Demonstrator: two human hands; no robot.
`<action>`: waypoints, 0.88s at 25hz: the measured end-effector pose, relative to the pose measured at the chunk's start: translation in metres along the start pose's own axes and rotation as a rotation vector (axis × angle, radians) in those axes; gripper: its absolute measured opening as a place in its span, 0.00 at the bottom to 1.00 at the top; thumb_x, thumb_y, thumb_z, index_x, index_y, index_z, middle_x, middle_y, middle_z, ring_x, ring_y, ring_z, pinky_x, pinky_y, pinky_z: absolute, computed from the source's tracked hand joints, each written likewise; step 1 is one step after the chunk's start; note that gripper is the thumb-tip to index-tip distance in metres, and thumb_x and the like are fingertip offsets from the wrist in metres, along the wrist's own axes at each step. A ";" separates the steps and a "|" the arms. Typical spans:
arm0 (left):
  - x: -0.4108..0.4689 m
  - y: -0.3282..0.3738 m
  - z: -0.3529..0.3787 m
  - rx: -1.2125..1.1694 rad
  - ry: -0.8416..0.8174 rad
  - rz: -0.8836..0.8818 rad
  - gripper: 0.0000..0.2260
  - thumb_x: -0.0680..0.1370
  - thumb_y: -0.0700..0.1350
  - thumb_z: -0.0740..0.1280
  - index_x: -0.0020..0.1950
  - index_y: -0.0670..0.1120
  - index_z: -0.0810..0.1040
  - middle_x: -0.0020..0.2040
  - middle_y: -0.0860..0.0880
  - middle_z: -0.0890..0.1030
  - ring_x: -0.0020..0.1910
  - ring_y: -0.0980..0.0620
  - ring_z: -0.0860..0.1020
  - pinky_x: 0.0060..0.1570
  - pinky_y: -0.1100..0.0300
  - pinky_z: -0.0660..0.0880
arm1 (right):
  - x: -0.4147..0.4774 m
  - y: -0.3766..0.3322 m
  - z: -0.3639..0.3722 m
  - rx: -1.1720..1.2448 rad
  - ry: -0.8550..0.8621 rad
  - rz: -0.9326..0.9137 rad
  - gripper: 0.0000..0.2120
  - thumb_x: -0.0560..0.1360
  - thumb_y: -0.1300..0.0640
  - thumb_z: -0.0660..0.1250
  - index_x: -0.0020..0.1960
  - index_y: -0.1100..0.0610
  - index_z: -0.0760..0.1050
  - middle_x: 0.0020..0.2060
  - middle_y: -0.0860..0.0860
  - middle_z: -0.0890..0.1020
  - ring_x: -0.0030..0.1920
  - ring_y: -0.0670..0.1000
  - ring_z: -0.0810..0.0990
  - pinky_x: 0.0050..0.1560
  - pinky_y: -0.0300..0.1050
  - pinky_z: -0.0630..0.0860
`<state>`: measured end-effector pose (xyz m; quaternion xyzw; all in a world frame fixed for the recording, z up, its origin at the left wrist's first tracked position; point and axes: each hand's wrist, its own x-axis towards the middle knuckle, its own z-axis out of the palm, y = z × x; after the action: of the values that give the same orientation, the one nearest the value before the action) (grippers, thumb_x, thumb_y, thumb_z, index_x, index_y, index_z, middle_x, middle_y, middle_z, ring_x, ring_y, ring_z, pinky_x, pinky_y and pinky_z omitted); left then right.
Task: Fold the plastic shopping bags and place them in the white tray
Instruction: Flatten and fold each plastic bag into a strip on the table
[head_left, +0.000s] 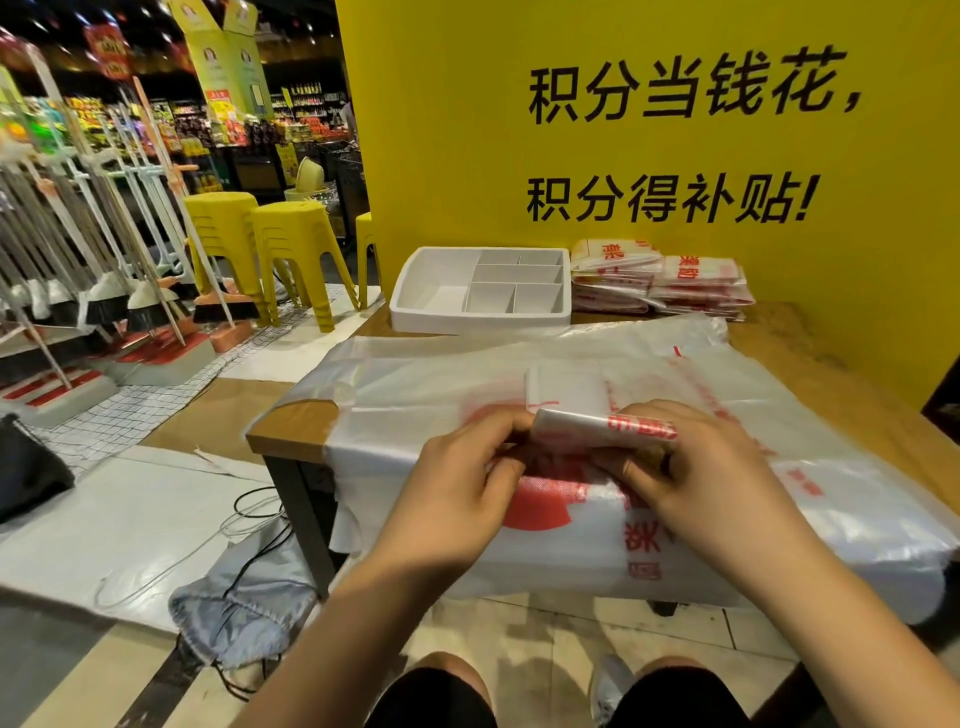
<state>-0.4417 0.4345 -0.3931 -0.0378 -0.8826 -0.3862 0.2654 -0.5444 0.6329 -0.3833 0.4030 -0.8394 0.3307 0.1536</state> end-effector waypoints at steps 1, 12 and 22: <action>0.000 0.000 0.001 0.015 0.000 0.012 0.19 0.78 0.34 0.63 0.62 0.55 0.79 0.55 0.62 0.82 0.57 0.66 0.77 0.53 0.73 0.71 | 0.000 0.000 0.001 -0.010 0.018 0.002 0.06 0.70 0.53 0.73 0.46 0.47 0.81 0.40 0.42 0.80 0.43 0.43 0.75 0.44 0.26 0.68; 0.020 -0.006 0.006 0.270 -0.026 0.002 0.04 0.84 0.49 0.58 0.53 0.54 0.72 0.50 0.58 0.73 0.54 0.57 0.67 0.53 0.62 0.65 | 0.015 -0.003 -0.002 -0.027 -0.131 0.135 0.14 0.76 0.40 0.60 0.57 0.44 0.77 0.50 0.42 0.80 0.50 0.46 0.77 0.47 0.45 0.74; 0.065 0.000 0.023 0.516 -0.106 -0.179 0.17 0.84 0.48 0.55 0.73 0.50 0.67 0.59 0.45 0.80 0.60 0.44 0.72 0.61 0.50 0.68 | 0.049 -0.018 0.017 -0.412 -0.189 0.374 0.17 0.83 0.50 0.54 0.69 0.56 0.64 0.52 0.58 0.81 0.46 0.59 0.77 0.40 0.48 0.66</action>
<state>-0.5075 0.4416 -0.3732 0.0888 -0.9643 -0.1679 0.1846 -0.5614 0.5846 -0.3624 0.2308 -0.9592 0.1367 0.0898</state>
